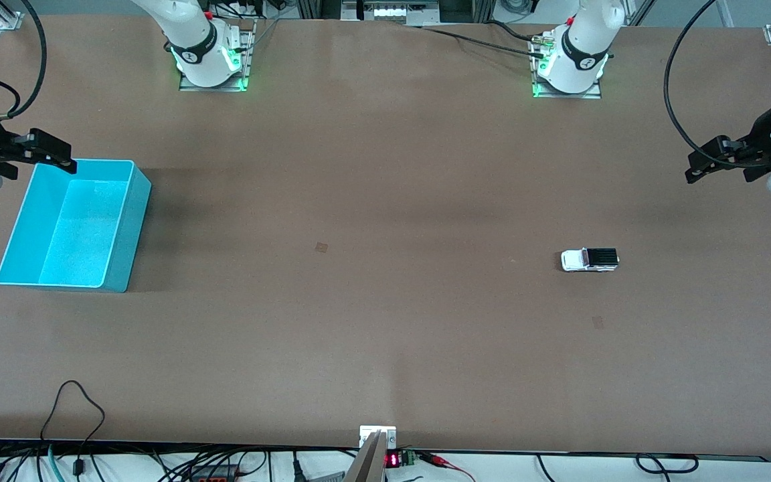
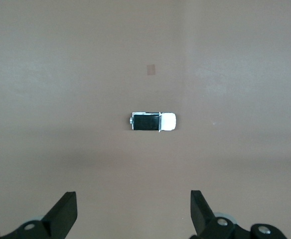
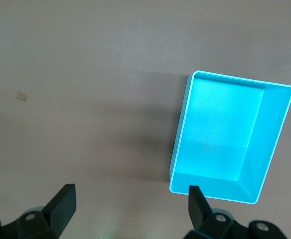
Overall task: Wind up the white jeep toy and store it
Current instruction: 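Reach the left gripper toward the white toy jeep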
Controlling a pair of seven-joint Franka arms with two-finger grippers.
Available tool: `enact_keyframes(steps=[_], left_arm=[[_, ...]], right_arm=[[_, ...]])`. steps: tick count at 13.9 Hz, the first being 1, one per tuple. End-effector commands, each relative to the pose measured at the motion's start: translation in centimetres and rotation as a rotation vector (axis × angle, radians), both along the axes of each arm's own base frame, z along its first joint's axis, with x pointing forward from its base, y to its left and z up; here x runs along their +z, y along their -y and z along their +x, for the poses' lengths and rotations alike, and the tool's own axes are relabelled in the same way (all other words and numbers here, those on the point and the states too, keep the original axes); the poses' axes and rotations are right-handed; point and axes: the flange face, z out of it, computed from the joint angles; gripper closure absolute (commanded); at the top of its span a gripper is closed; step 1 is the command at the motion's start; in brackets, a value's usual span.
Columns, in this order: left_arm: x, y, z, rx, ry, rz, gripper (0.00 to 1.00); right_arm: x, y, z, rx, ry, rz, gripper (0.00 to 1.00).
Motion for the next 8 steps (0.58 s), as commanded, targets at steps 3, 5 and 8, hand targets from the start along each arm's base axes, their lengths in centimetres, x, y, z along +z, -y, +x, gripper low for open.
enact_keyframes(steps=[3,5,8], left_arm=[[0.44,0.02,-0.91,-0.003,0.011,-0.009,0.0],[0.25,0.02,-0.91,-0.003,0.005,-0.009,0.0],[-0.26,0.32,-0.45,-0.008,-0.006,-0.008,0.0]], right_arm=[[0.17,0.02,-0.21,-0.01,-0.007,0.003,0.0],[0.25,0.11,-0.18,-0.012,-0.004,0.003,0.0],[0.17,0.28,-0.21,-0.015,-0.007,0.003,0.0]])
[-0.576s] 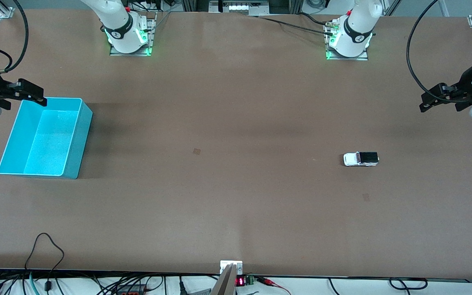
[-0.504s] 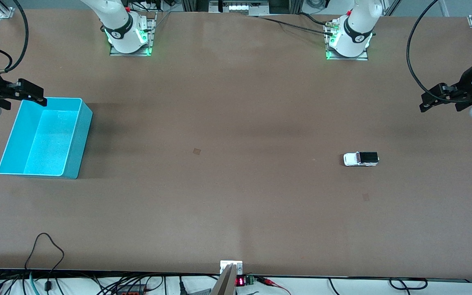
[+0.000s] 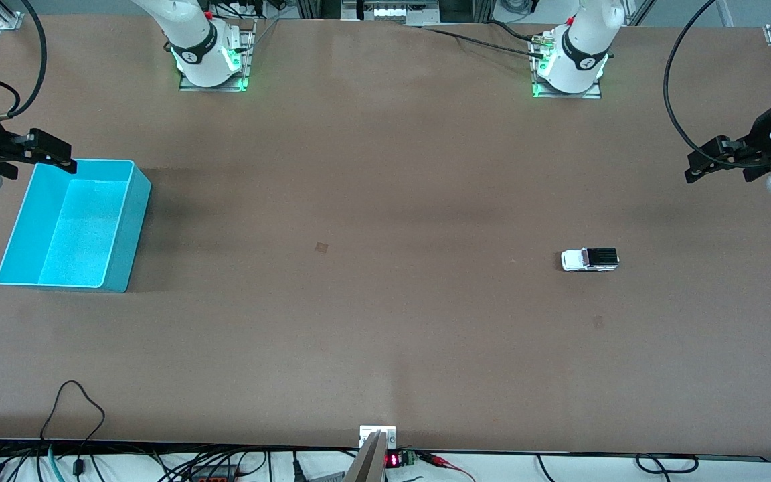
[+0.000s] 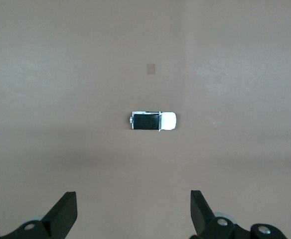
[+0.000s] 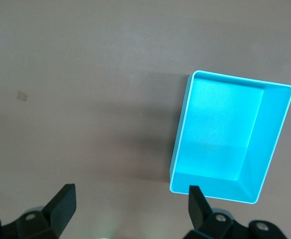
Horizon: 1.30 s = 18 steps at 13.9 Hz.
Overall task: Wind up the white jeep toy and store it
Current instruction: 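Reach the left gripper toward the white toy jeep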
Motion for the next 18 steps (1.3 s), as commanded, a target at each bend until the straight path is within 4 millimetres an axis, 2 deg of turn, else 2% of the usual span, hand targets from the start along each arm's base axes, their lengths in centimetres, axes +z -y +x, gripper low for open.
enact_keyframes(steps=[1,4,6,9,12,14,16,18], left_arm=[[-0.5,0.6,-0.1,-0.008,-0.006,-0.008,0.0],[-1.3,1.3,0.9,-0.016,-0.016,-0.017,0.0],[-2.3,2.5,1.3,-0.048,-0.039,-0.017,0.0],[-6.7,6.9,2.4,-0.127,-0.11,-0.013,0.0],[-11.6,6.8,3.9,-0.131,-0.166,-0.016,0.0],[-14.0,6.9,4.4,-0.135,-0.188,-0.017,0.0],[-18.3,7.5,3.5,-0.204,-0.21,-0.023,0.0],[-20.9,7.2,3.0,-0.306,-0.189,-0.027,0.0]], right_arm=[[0.2,0.4,-0.2,-0.017,-0.006,0.003,0.0],[0.2,0.5,-0.2,-0.019,-0.006,0.003,0.0],[0.2,0.5,-0.2,-0.019,-0.006,0.003,0.0],[0.2,0.5,-0.2,-0.019,-0.006,0.003,0.0],[0.2,0.4,-0.2,-0.016,-0.006,0.003,0.0],[0.2,0.4,-0.2,-0.016,-0.006,0.003,0.0],[0.2,0.5,-0.2,-0.019,-0.006,0.003,0.0],[0.2,0.4,-0.2,-0.018,-0.006,0.003,0.0]])
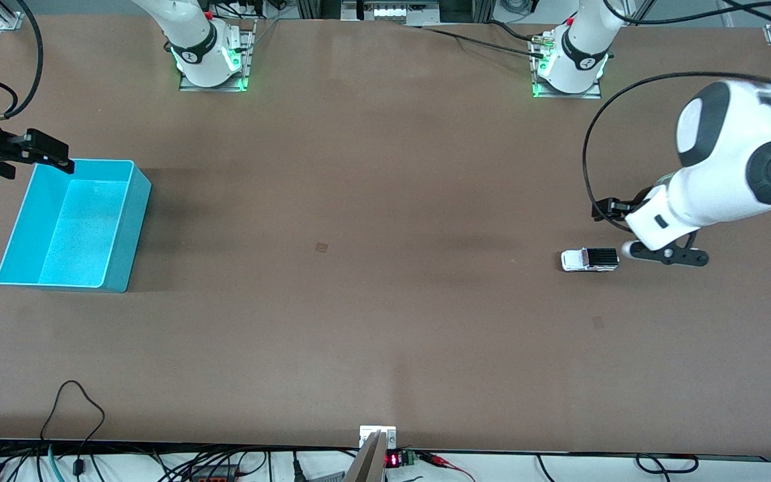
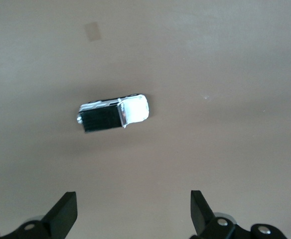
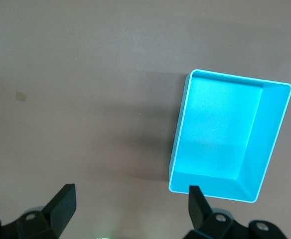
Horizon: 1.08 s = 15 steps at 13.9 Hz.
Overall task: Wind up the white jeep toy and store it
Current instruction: 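Reach the left gripper toward the white toy jeep, then lower the open left gripper over the jeep's black rear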
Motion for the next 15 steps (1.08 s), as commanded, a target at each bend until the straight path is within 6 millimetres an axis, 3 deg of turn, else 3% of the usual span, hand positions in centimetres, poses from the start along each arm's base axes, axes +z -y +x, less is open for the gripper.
enact_keyframes(steps=[1,5,9,11,15], left_arm=[[-3.1,-0.5,-1.6,-0.149,-0.002,-0.034,0.0],[-6.3,-2.4,-2.0,-0.475,-0.024,-0.115,0.0],[-8.5,-2.6,-2.4,-0.798,-0.053,-0.201,0.0],[-9.3,-4.1,-1.9,-0.951,-0.01,-0.228,0.0],[-12.8,-5.6,-0.5,-1.259,0.066,-0.259,0.0]], right_arm=[[0.2,-0.1,-0.2,-0.009,-0.005,0.003,0.0],[0.2,-0.1,-0.2,-0.009,-0.005,0.003,0.0],[0.2,-0.1,-0.2,-0.007,-0.005,0.003,0.0],[0.3,-0.2,-0.2,-0.006,-0.003,0.003,0.0],[0.3,-0.3,-0.2,-0.004,-0.002,0.003,0.0]])
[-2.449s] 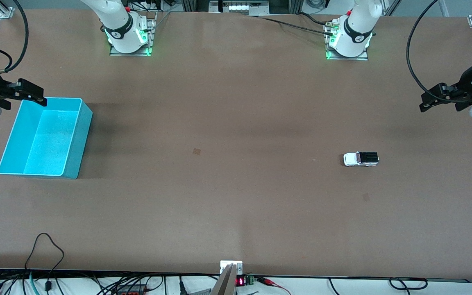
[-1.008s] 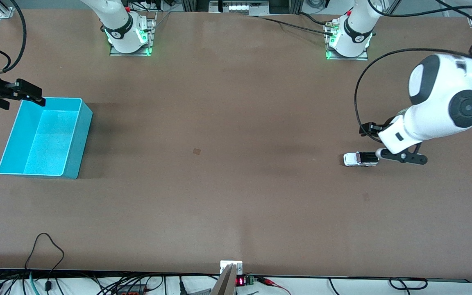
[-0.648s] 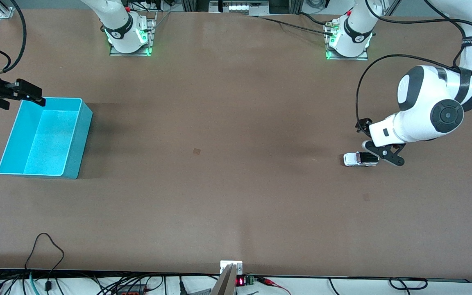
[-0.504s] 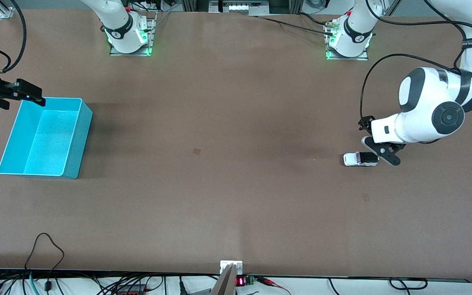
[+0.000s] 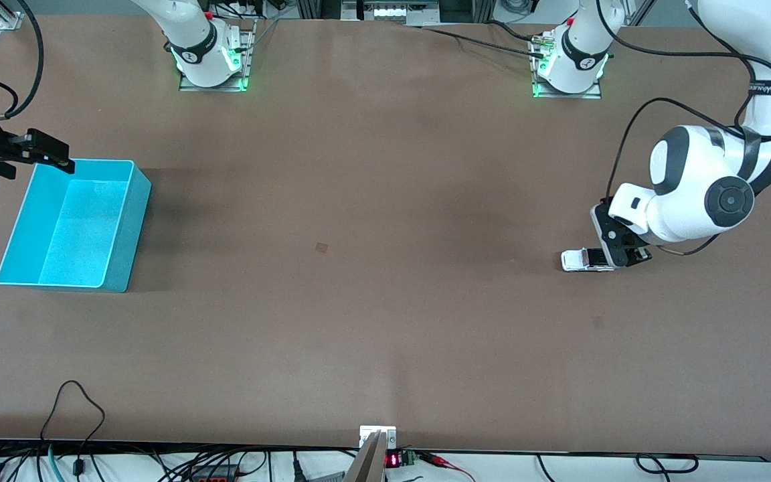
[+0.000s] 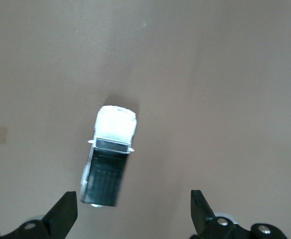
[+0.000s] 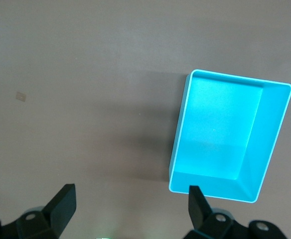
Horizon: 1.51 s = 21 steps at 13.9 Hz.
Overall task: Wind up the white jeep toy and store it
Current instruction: 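Lower the open left gripper over the jeep's black rear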
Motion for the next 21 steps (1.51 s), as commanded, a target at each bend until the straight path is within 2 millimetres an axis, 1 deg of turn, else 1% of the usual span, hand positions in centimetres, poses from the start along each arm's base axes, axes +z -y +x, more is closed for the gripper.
enact_keyframes(steps=[1,2,3,4,5,10,16,21], left_arm=[[-2.0,-0.7,0.5,-0.123,0.026,-0.028,0.0],[-2.8,-0.7,0.5,-0.127,0.025,-0.028,0.0],[-3.0,-0.7,0.5,-0.13,0.035,-0.028,0.0],[-3.9,-0.7,0.4,-0.149,0.05,-0.031,0.0],[-4.3,-0.7,0.4,-0.181,0.081,-0.034,0.0],[-5.2,-1.0,0.2,-0.19,0.099,-0.035,0.0],[-7.2,-1.4,-0.6,-0.179,0.09,-0.036,0.0],[-7.8,-1.6,-0.5,-0.174,0.105,-0.036,0.0]], right_arm=[[0.3,-0.3,-0.2,-0.005,-0.002,0.003,0.0],[0.3,-0.3,-0.2,-0.004,-0.003,0.003,0.0],[0.3,-0.3,-0.2,-0.004,-0.003,0.003,0.0],[0.3,-0.3,-0.2,-0.004,-0.002,0.003,0.0],[0.3,-0.3,-0.2,-0.004,-0.002,0.003,0.0],[0.3,-0.3,-0.2,-0.005,-0.003,0.003,0.0],[0.3,-0.1,-0.2,-0.008,-0.003,0.003,0.0],[0.3,-0.2,-0.2,-0.007,-0.002,0.003,0.0]])
